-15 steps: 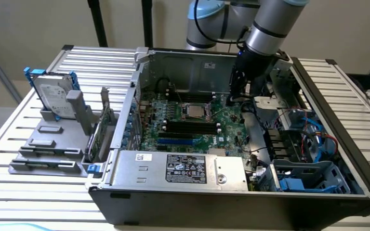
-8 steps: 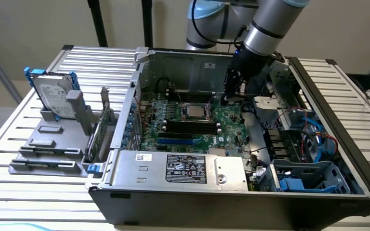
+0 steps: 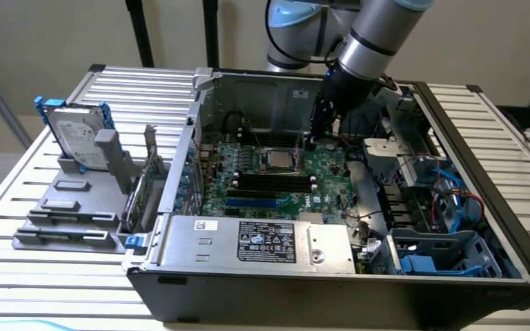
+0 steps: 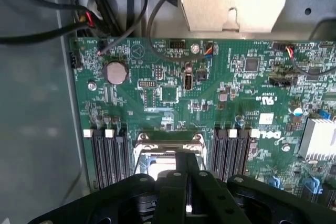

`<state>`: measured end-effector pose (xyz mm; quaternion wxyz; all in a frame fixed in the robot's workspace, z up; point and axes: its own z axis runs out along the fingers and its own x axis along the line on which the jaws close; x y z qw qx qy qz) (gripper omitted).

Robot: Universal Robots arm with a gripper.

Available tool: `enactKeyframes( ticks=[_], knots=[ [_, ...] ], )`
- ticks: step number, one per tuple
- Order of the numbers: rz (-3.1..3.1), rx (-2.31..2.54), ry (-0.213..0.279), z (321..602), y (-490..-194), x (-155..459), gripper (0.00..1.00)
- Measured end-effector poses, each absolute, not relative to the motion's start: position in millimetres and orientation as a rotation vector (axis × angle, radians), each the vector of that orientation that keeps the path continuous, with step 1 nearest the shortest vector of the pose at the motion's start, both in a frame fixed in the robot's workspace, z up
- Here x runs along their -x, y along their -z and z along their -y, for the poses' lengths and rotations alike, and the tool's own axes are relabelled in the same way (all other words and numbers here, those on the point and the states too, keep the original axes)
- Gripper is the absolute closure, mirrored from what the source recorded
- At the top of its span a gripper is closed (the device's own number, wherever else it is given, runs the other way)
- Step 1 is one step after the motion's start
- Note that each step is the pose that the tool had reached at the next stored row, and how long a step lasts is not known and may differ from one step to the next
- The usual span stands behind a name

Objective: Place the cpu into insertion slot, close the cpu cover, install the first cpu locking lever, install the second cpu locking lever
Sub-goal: 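Close the cpu cover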

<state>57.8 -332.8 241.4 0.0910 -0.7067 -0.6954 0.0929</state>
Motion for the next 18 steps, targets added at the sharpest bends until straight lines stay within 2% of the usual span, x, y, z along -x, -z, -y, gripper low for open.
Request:
enactKeyframes(
  ticks=[18],
  knots=[
    [2.036,2.068,-0.328,339,-240,-15,0.89]
  ],
)
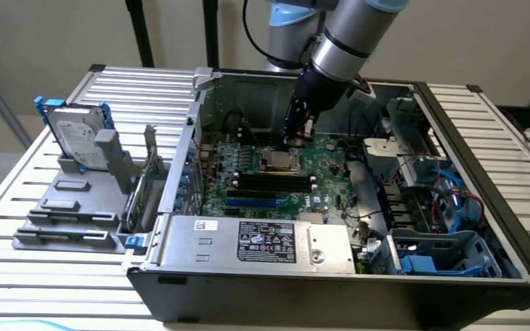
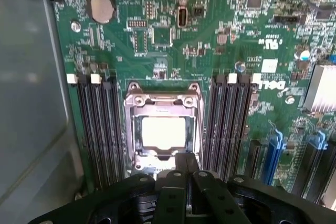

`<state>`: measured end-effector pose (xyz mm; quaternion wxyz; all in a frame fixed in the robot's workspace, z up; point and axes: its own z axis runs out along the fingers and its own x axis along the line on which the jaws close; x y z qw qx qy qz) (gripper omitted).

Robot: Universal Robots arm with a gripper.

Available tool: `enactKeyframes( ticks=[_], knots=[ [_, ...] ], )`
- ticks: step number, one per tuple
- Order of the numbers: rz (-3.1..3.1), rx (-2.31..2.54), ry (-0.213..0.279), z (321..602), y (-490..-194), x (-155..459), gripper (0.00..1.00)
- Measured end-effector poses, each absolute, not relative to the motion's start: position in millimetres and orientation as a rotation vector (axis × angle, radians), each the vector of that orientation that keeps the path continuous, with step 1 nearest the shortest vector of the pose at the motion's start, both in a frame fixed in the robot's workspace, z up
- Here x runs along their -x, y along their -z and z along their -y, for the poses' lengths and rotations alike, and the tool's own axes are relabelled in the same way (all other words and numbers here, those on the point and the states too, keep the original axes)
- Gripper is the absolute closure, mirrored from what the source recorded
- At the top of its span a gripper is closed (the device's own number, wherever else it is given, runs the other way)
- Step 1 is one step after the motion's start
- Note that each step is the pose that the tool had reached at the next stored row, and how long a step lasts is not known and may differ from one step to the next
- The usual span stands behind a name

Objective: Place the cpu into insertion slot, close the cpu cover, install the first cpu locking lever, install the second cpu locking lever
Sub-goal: 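Close the cpu cover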

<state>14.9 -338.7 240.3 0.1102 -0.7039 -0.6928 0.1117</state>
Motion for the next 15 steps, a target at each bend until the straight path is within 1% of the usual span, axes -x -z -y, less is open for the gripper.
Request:
enactKeyframes(
  ticks=[6,15],
  knots=[
    [2.031,2.063,-0.332,340,-237,3,0.89],
    [2.028,2.052,-0.304,340,-225,13,0.89]
  ],
)
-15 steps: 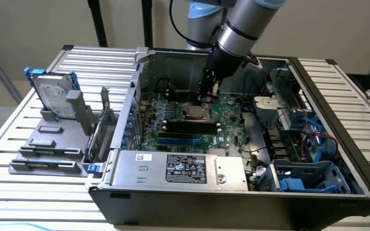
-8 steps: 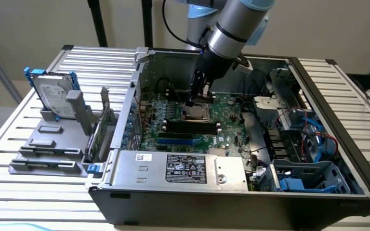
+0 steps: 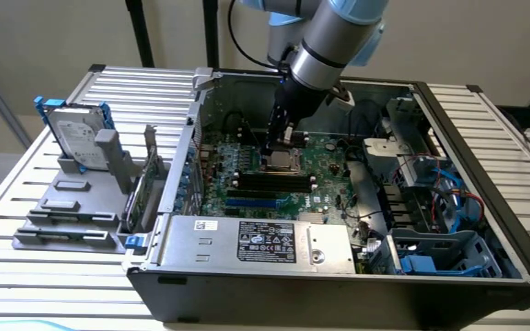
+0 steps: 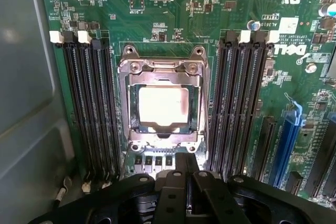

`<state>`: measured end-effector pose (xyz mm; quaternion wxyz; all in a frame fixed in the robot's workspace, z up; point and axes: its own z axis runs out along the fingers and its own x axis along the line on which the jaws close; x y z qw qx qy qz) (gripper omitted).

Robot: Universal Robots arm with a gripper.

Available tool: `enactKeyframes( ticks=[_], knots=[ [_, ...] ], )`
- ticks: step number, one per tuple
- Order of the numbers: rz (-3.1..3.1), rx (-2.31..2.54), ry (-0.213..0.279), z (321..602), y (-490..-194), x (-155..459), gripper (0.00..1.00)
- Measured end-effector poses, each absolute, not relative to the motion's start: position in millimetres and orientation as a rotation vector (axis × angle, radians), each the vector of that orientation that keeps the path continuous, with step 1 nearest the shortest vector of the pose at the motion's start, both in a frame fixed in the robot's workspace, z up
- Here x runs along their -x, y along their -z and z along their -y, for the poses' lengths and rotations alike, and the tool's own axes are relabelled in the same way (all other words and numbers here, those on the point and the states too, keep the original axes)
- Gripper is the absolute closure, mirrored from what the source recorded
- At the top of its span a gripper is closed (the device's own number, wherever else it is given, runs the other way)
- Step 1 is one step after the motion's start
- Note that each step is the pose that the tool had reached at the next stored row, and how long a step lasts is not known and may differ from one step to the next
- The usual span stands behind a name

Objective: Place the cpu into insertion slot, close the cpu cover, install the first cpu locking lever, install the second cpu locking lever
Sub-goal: 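Close the cpu cover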

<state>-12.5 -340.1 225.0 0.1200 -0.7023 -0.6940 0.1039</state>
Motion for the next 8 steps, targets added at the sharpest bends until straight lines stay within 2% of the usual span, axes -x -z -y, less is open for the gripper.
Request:
enactKeyframes(
  ticks=[8],
  knots=[
    [2.021,2.040,-0.276,339.9,-214.9,13.2,0.89]
  ],
)
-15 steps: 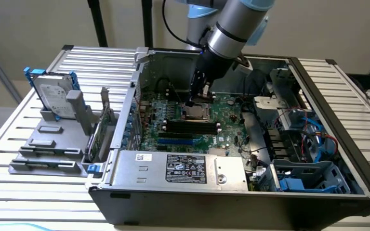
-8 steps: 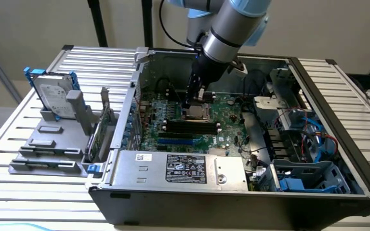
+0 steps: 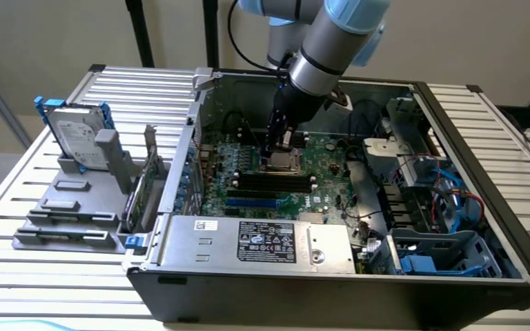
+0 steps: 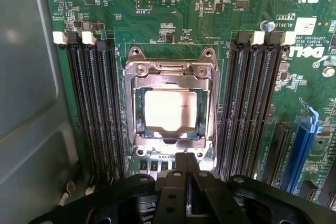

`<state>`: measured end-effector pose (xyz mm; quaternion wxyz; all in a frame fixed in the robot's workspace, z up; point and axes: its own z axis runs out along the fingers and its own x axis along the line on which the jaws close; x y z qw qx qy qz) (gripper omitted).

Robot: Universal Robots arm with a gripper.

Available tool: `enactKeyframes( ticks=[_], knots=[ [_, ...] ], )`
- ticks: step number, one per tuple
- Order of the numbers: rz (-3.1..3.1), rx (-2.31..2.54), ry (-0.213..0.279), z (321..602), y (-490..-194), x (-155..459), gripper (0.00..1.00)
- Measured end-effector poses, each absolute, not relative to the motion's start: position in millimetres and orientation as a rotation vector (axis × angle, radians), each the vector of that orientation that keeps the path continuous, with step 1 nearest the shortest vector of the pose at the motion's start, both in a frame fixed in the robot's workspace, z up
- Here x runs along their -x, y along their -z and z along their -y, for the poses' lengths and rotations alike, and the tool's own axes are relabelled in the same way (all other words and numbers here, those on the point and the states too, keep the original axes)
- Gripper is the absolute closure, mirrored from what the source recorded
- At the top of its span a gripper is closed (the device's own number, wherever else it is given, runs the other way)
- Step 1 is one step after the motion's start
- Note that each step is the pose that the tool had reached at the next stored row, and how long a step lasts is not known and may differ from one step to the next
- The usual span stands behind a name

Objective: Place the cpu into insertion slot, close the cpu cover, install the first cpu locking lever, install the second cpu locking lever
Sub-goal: 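Close the cpu cover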

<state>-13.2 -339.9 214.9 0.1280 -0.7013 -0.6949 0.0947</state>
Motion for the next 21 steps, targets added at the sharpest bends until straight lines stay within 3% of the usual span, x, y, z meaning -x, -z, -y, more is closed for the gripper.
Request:
enactKeyframes(
  ticks=[14,21],
  knots=[
    [2.020,2.036,-0.261,340,-197,17,0.89],
    [2.017,2.031,-0.253,348,-223,37,0.89]
  ],
)
